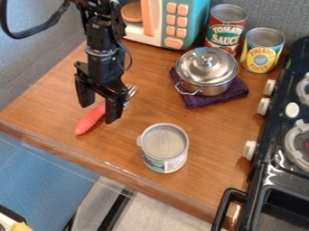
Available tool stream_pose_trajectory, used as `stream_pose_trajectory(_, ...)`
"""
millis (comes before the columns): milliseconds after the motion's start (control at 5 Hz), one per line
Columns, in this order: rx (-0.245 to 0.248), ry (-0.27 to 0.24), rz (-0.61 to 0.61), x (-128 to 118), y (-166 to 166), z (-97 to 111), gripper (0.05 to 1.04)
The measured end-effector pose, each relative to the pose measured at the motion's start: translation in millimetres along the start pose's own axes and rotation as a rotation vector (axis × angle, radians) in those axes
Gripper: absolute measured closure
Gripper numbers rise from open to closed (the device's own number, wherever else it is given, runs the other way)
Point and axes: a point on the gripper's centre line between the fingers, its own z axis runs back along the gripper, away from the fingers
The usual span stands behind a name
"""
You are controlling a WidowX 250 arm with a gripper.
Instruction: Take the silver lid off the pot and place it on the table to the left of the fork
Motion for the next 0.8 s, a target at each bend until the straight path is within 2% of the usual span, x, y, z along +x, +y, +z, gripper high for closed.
stream_pose_trajectory(200,-0.013,0.031,0.001,-1,-3,-9,0.083)
stream_pose_trajectory(400,0.007,0.026,-0.042,18,-15,10,0.083)
stream_pose_trajectory(800,-0.011,-0.062,-0.102,68,-42,48,0.083)
